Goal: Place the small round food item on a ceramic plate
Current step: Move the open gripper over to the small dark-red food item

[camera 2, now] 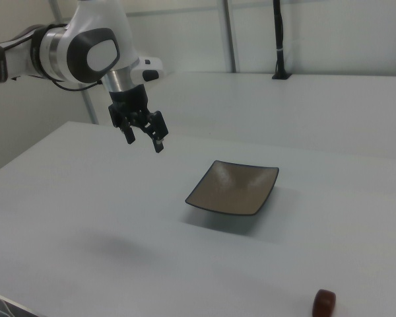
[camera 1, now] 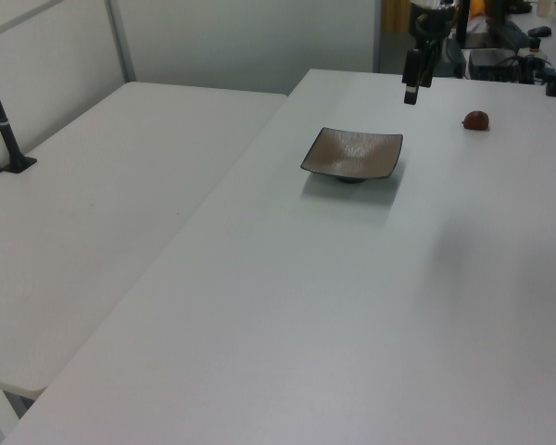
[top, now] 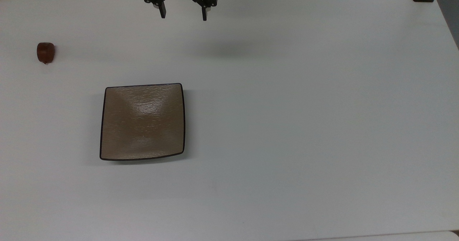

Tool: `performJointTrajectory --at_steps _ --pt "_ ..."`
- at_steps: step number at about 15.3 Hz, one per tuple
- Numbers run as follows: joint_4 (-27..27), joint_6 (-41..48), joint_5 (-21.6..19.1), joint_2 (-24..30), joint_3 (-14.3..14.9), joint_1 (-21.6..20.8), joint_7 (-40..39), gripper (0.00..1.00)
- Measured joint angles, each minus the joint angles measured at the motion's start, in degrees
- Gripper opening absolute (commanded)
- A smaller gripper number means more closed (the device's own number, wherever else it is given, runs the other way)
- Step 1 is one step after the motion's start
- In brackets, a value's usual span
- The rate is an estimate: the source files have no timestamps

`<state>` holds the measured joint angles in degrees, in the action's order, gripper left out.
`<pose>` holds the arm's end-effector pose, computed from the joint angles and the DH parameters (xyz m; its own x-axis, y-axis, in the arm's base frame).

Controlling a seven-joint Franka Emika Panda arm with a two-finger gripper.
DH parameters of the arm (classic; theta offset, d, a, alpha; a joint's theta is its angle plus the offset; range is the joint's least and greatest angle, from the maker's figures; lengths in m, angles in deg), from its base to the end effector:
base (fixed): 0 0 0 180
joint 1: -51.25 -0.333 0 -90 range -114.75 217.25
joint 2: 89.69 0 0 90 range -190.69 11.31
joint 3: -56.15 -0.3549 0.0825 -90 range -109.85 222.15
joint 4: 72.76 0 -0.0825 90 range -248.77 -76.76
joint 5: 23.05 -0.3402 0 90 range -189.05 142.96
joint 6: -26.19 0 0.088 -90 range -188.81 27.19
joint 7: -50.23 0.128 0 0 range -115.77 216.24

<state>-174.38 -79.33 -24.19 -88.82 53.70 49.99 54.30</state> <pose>0.5238 0.0361 0.5865 0.9966 -0.0118 0.0815 -0.0098 -0.9996 -0.0247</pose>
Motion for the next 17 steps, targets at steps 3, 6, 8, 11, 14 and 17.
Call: performJointTrajectory --at_steps 3,6,8,11,14,17 --pt "-0.60 0.00 0.73 0.00 0.15 -0.29 0.00 1.00" --pt "-0.66 0.00 0.96 0.00 0.83 -0.28 0.00 1.00" --pt "-0.66 0.00 0.96 0.00 1.02 -0.28 0.00 1.00" --pt "-0.67 0.00 0.96 0.00 1.03 -0.29 0.00 1.00" --pt "-0.67 0.00 0.96 0.00 1.05 -0.29 0.00 1.00" --pt "-0.68 0.69 2.10 0.00 1.33 -0.28 -0.23 1.00"
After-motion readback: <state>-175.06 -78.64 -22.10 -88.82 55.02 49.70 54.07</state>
